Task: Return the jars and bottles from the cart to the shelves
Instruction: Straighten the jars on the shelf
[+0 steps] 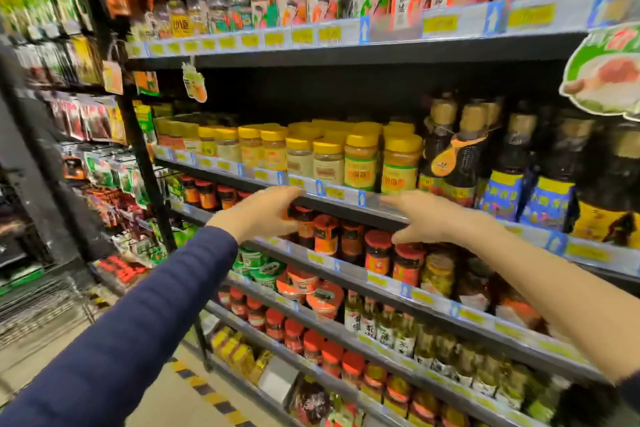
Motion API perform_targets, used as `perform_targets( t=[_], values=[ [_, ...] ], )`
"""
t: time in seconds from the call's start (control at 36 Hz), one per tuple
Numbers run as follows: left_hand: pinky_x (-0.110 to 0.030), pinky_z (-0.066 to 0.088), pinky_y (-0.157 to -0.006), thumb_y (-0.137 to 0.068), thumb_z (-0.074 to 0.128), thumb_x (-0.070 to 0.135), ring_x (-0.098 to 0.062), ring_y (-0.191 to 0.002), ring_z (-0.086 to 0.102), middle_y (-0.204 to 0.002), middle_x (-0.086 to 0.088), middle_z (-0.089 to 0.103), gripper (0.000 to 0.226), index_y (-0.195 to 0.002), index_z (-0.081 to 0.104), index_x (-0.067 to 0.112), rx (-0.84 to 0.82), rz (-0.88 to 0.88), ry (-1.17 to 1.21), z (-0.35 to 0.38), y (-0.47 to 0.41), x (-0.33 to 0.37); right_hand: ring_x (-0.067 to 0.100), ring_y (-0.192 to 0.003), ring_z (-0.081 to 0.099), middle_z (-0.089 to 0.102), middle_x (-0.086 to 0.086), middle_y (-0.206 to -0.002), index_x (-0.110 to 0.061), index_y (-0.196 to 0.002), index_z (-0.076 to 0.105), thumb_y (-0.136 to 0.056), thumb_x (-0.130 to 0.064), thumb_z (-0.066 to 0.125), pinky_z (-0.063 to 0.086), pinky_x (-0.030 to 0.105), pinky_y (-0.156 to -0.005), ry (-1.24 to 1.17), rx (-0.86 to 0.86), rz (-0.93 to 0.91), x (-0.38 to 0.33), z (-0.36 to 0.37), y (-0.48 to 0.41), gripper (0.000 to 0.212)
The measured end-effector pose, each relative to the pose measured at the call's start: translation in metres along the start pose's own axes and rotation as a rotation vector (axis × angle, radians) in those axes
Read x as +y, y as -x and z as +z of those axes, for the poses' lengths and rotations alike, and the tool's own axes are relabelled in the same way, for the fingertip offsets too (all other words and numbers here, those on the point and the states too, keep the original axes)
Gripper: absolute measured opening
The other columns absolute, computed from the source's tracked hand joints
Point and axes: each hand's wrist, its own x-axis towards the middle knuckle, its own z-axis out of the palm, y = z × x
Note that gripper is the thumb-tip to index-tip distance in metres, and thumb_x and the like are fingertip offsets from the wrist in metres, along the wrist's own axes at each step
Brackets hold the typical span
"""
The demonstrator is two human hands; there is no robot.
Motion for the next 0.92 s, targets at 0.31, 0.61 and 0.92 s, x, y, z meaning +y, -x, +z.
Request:
perform_targets(
  t=[0.31, 0.61, 0.92],
  values=[
    [-0.033, 0.032, -0.106, -0.087, 0.063, 0.03, -0.028, -0.134, 0.039, -0.147, -0.012, 0.04, 0.068, -0.144, 0.031, 0.012, 0.134, 0.19, 0.044, -0.031, -0.114, -0.005, 0.028, -0.129, 0.043, 0.047, 0.013, -0.14, -0.01, -0.14, 0.039, -0.077, -0.031, 0.071, 0.04, 0.039, -0.104, 0.115, 0.23, 0.052, 0.022, -0.077, -0.063, 0.074],
    [-0.04, 0.038, -0.107, -0.085, 0.06, 0.045, -0.03, -0.13, 0.044, -0.143, -0.011, 0.044, 0.069, -0.143, 0.035, 0.017, 0.119, 0.375, 0.096, -0.045, -0.204, 0.0, 0.03, -0.112, 0.055, 0.056, 0.014, -0.126, -0.006, -0.129, 0.049, -0.081, -0.045, 0.064, 0.05, 0.041, -0.09, 0.21, 0.11, 0.295, 0.041, -0.089, -0.095, 0.064],
    [-0.034, 0.036, -0.098, -0.076, 0.06, 0.063, -0.027, -0.132, 0.038, -0.147, -0.006, 0.035, 0.081, -0.143, 0.036, 0.023, -0.025, 0.374, 0.131, -0.046, -0.24, 0.007, 0.028, -0.1, 0.057, 0.053, 0.013, -0.122, -0.005, -0.126, 0.048, -0.084, -0.056, 0.054, 0.045, 0.029, -0.073, 0.259, 0.003, 0.413, 0.051, -0.081, -0.116, 0.067]
  ],
)
